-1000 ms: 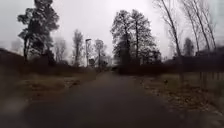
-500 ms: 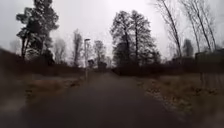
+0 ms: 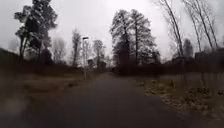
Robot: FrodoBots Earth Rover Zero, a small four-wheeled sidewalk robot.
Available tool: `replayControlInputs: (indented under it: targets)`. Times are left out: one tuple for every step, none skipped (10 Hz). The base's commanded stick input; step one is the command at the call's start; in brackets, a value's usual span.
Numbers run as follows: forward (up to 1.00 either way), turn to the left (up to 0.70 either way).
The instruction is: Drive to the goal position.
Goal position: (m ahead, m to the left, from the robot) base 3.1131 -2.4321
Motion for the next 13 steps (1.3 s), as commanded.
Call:
replayControlInputs:
  targets:
    - [0.70,0.00]
    - [0.70,0.00]
    - [0.70,0.00]
    - [0.70,0.00]
    - [0.70,0.00]
    - [0.70,0.00]
    - [0.70,0.00]
    - [0.70,0.00]
    - [0.70,0.00]
    - [0.70,0.00]
    - [0.70,0.00]
    - [0.70,0.00]
    - [0.70,0.00]
